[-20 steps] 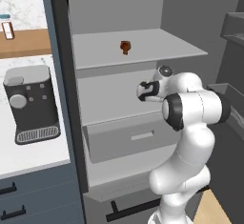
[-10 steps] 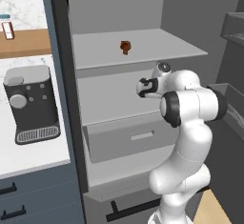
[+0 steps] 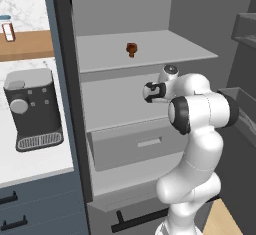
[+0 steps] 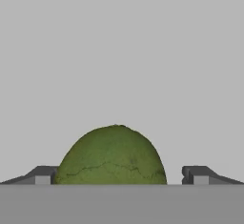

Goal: Place one lime and one chicken drumstick in each tupperware on the nearby counter, to pack two identical lunches.

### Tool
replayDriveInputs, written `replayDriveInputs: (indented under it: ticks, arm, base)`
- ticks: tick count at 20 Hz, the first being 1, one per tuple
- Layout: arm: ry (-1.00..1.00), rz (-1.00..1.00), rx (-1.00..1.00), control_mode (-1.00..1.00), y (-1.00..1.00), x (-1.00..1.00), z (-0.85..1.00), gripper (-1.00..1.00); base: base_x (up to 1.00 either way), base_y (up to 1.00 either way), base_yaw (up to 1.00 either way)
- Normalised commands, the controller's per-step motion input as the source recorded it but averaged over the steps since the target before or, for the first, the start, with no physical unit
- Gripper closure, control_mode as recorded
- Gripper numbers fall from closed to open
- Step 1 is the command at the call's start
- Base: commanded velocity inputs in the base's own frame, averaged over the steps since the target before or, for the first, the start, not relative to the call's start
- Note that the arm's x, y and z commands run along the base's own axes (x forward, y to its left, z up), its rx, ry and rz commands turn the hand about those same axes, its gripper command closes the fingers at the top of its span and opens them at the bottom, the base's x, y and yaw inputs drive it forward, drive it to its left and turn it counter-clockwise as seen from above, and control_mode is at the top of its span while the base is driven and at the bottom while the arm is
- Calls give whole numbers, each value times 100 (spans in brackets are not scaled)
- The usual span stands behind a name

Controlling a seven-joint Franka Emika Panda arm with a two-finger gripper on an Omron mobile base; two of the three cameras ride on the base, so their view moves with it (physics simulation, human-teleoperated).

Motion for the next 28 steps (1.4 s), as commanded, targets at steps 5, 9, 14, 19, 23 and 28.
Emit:
replayDriveInputs:
  ticks: [5,9,14,19,23,28]
  arm:
    - [3,0,0,-100,17,-5,-55,100]
    - [1,0,0,-100,8,-6,-47,100]
    - [1,0,0,-100,18,-92,-23,100]
    - [0,0,0,-100,30,-100,-1,100]
    - [0,0,0,-100,20,-100,17,100]
    - [0,0,2,-100,1,-100,56,100]
  base:
    - [0,0,0]
    - [0,0,0]
    - [0,0,0]
    - [0,0,0]
    - [0,0,0]
    - [0,0,0]
